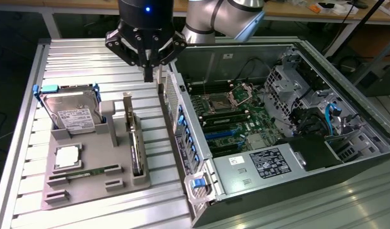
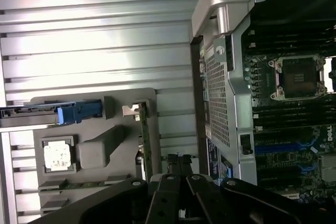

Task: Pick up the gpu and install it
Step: 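Reach for the gpu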

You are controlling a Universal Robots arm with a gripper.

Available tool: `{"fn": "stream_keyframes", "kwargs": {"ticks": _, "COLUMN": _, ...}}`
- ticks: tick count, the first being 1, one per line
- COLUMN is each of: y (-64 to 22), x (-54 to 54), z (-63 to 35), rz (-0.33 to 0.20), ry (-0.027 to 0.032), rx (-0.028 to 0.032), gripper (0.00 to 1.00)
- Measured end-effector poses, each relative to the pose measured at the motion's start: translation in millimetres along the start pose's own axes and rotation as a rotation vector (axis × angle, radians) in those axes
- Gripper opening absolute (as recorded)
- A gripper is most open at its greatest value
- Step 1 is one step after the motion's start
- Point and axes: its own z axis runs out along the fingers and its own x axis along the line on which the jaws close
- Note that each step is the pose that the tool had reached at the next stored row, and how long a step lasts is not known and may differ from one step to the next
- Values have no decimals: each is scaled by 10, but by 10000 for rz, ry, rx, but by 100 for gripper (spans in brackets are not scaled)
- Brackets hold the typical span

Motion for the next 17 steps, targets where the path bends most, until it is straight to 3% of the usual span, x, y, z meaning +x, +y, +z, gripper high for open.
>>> {"fn": "stream_keyframes", "kwargs": {"ticks": 12, "y": -119, "x": 368, "z": 13, "rz": 0, "ry": -1, "rx": -1, "gripper": 11}}
{"fn": "stream_keyframes", "kwargs": {"ticks": 17, "y": -125, "x": 393, "z": 13, "rz": -1, "ry": -1, "rx": -1, "gripper": 11}}
